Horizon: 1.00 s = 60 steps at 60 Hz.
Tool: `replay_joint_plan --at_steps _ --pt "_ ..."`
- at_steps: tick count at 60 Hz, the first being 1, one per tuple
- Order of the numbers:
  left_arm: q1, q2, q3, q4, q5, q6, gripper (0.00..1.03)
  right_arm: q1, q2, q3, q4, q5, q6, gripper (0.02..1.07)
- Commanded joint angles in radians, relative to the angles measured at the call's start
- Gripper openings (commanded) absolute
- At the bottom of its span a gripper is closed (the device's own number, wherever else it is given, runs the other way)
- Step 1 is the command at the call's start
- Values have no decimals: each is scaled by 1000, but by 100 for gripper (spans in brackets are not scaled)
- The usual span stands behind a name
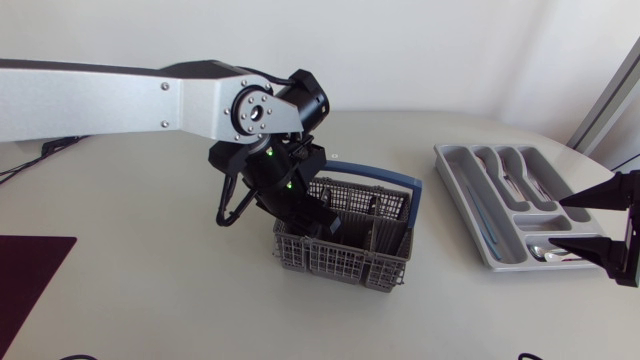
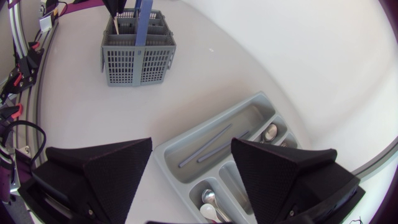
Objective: Sort the cutlery from the basket into the organizer compartments.
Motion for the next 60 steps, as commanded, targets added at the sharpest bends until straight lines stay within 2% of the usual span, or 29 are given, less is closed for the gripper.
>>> replay_joint_plan --at_steps 1,22,60 --pt "-4 31 31 -19 14 -26 42 9 -10 -29 -10 -11 20 93" --pt "-19 54 60 -51 41 -26 29 8 -10 -37 -2 -11 17 93" --pt "-16 82 93 -120 21 -18 26 6 -12 -52 7 -9 8 93"
